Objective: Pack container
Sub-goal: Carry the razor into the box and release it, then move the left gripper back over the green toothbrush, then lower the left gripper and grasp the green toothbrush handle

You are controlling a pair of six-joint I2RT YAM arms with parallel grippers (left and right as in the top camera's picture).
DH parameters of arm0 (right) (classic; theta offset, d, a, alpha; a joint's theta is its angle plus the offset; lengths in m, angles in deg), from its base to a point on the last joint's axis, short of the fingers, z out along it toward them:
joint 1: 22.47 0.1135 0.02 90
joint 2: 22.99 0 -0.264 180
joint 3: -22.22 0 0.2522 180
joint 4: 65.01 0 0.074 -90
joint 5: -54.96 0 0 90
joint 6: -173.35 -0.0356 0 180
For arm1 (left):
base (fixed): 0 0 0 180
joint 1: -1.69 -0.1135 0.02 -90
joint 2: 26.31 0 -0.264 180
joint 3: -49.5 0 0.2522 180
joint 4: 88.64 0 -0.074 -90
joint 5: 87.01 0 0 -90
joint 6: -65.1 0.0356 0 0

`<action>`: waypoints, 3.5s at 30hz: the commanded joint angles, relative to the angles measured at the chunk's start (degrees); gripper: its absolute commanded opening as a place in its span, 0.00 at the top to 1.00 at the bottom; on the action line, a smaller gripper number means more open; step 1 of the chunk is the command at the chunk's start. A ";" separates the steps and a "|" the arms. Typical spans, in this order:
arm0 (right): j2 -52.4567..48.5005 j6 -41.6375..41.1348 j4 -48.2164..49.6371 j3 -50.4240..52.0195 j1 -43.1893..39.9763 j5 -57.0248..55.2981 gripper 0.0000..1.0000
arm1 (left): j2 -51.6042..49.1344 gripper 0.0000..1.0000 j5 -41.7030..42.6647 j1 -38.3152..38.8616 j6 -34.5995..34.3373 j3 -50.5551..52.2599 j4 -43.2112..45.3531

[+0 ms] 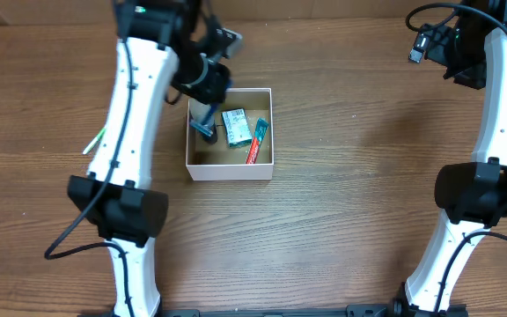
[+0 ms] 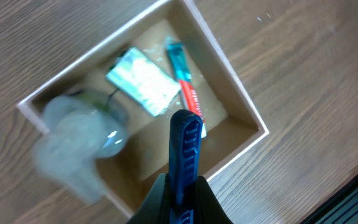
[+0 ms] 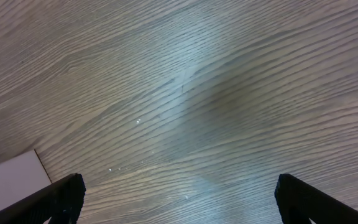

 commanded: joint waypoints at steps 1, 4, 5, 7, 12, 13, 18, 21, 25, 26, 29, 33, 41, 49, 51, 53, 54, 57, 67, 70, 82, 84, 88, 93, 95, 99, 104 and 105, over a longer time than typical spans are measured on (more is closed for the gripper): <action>1.77 0.46 0.13 -0.07 0.00 0.31 0.00 | 2.27 0.96 -3.91 3.10 7.32 -0.66 -0.13; 1.77 0.46 0.13 -0.07 0.00 0.31 0.00 | 2.27 0.96 -4.20 3.54 10.27 2.36 0.11; 1.77 0.46 0.13 -0.07 0.00 0.31 0.00 | 2.27 0.95 -4.28 3.43 10.88 3.69 0.33; 1.77 0.46 0.13 -0.07 0.00 0.31 0.00 | 2.27 0.95 -4.24 2.86 11.87 8.00 1.55; 1.77 0.46 0.13 -0.07 0.00 0.31 0.00 | 2.27 0.89 -3.72 2.64 13.68 17.44 7.19; 1.77 0.46 0.13 -0.07 0.00 0.31 0.00 | 2.27 0.88 -3.63 2.67 14.27 18.91 8.22; 1.77 0.46 0.13 -0.07 0.00 0.31 0.00 | 2.27 0.88 -3.67 2.78 16.31 25.62 14.64; 1.77 0.46 0.13 -0.07 0.00 0.31 0.00 | 2.27 0.88 -3.67 2.78 17.88 28.81 18.32; 1.77 0.46 0.13 -0.07 0.00 0.31 0.00 | 2.27 0.86 -3.39 2.99 20.09 31.61 21.14; 1.77 0.46 0.13 -0.07 0.00 0.31 0.00 | 2.27 0.82 -2.86 3.10 20.90 32.04 21.27; 1.77 0.46 0.13 -0.07 0.00 0.31 0.00 | 2.27 0.62 -0.57 3.28 23.61 32.79 21.35; 1.77 0.46 0.13 -0.07 0.00 0.31 0.00 | 2.27 0.55 0.48 3.26 23.58 32.79 21.27; 1.77 0.46 0.13 -0.07 0.00 0.31 0.00 | 2.29 0.40 6.71 4.55 22.80 19.26 11.74; 1.77 0.46 0.13 -0.07 0.00 0.31 0.00 | 2.32 0.00 -3.26 0.63 5.55 -7.06 1.44; 1.77 0.46 0.13 -0.07 0.00 0.31 0.00 | 2.32 0.00 -7.76 -3.23 -0.11 -7.78 1.31; 1.77 0.46 0.13 -0.07 0.00 0.31 0.00 | 2.29 0.00 -8.66 -8.20 -3.48 -7.26 0.74; 1.77 0.46 0.13 -0.07 0.00 0.31 0.00 | 2.29 0.00 -8.63 -10.64 -4.68 -6.84 0.76; 1.77 0.46 0.13 -0.07 0.00 0.31 0.00 | 2.29 0.00 -4.94 -19.04 -6.40 -4.61 1.77; 1.77 0.46 0.13 -0.07 0.00 0.31 0.00 | 2.27 0.00 -0.04 -32.87 -3.69 19.58 19.17; 1.77 0.46 0.13 -0.07 0.00 0.31 0.00 | 2.27 0.00 -1.22 -33.14 -2.43 25.40 24.63; 1.77 0.46 0.13 -0.07 0.00 0.31 0.00 | 1.11 0.00 -5.70 -33.53 -0.11 33.83 37.07; 1.77 0.46 0.13 -0.07 0.00 0.31 0.00 | -0.22 0.00 -5.70 -33.92 -0.24 33.83 37.18; 1.77 0.48 0.13 -0.07 0.00 0.31 0.00 | -2.75 0.00 -5.62 -34.47 -0.22 33.86 36.74; 1.77 0.46 0.13 -0.07 0.00 0.31 0.00 | -6.36 0.00 -5.60 -35.10 -0.24 33.90 35.85; 1.77 0.46 0.13 -0.07 0.00 0.31 0.00 | -7.85 0.00 -5.11 -35.10 -0.24 33.90 35.65; 1.77 0.46 0.13 -0.07 0.00 0.31 0.00 | -9.11 0.00 -4.37 -34.99 -0.24 33.90 35.93; 1.77 0.46 0.13 -0.07 0.00 0.31 0.00 | -9.53 0.00 -4.17 -35.01 -0.22 34.82 35.89; 1.77 0.46 0.13 -0.07 0.00 0.31 0.00 | -9.53 0.02 -4.15 -35.01 -0.22 35.15 35.89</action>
